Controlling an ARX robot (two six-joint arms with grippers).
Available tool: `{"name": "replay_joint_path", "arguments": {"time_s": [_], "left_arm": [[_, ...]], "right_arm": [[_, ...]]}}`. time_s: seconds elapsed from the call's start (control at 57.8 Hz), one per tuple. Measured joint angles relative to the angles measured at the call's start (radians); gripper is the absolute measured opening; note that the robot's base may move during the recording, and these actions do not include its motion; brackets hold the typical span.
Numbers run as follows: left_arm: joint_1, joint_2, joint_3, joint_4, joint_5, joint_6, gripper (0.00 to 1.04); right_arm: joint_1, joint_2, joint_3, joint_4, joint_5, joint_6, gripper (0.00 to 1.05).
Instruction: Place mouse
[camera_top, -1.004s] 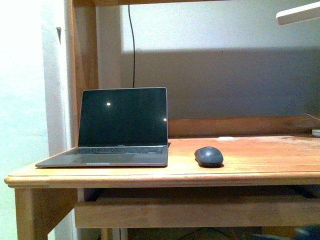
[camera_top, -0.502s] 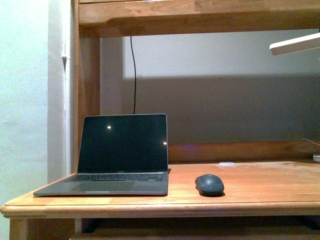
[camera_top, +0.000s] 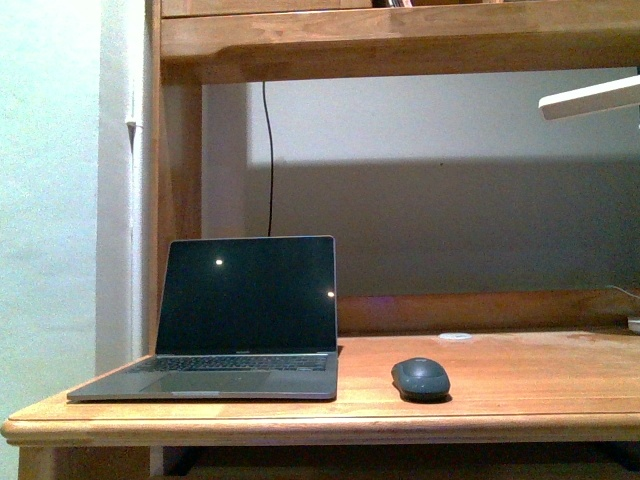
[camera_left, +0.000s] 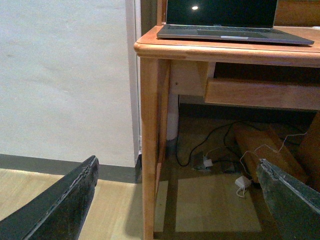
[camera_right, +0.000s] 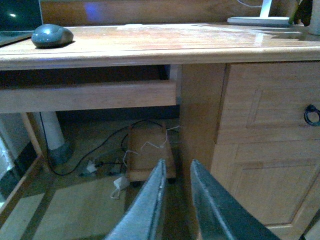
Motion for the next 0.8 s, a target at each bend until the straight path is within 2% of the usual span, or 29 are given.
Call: {"name": "replay_joint_path", "arguments": {"time_s": [0.398, 0.796], "left_arm": [[0.000, 0.000, 0.000, 0.000, 0.000, 0.000, 0.97], [0.000, 0.000, 0.000, 0.000, 0.000, 0.000, 0.97]], "right_arm": [[0.000, 0.000, 0.000, 0.000, 0.000, 0.000, 0.97], [0.000, 0.000, 0.000, 0.000, 0.000, 0.000, 0.97]]}}
